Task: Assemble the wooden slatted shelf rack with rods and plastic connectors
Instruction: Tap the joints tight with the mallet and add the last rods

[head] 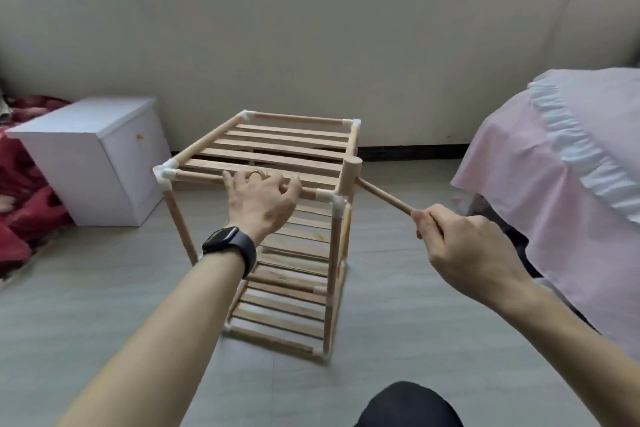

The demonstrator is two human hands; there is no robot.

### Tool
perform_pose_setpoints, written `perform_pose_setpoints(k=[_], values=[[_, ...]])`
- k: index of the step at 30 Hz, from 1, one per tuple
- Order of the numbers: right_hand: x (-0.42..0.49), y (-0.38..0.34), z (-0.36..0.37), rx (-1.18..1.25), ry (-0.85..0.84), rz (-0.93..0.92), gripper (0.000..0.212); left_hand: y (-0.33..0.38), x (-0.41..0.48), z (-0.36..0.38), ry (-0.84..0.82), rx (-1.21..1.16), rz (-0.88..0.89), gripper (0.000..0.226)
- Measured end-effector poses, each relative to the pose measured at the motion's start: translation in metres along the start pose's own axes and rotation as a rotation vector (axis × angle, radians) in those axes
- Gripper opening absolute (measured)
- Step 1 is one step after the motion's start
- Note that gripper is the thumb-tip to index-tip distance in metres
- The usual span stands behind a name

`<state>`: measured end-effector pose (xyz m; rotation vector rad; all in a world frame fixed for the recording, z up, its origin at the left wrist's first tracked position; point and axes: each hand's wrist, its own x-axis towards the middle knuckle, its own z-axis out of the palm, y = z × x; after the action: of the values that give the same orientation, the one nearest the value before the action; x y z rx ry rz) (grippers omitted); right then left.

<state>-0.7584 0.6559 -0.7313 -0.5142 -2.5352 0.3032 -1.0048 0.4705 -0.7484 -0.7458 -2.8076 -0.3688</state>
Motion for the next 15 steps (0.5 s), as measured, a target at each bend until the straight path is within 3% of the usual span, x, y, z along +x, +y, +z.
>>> perform_pose_setpoints(k=[3, 8, 10, 13, 15], values=[[0.000, -0.001, -0.003, -0.026, 0.006, -0.055, 0.038, 0.007, -0.005, 0.010, 0.047, -0.034, -0.012, 0.056], [0.006, -0.006, -0.004, -0.054, -0.125, -0.014, 0.041, 0.008, -0.004, 0.013, 0.077, -0.053, -0.022, 0.053], [0.009, -0.007, -0.008, 0.029, -0.085, -0.020, 0.039, 0.009, -0.003, 0.013, 0.077, -0.045, -0.033, 0.052], [0.007, -0.009, -0.010, 0.233, 0.111, -0.077, 0.034, 0.009, -0.003, 0.015, 0.087, -0.040, -0.027, 0.052], [0.006, -0.011, -0.010, 0.211, 0.092, -0.090, 0.033, 0.008, -0.003, 0.015, 0.085, -0.046, -0.021, 0.053]])
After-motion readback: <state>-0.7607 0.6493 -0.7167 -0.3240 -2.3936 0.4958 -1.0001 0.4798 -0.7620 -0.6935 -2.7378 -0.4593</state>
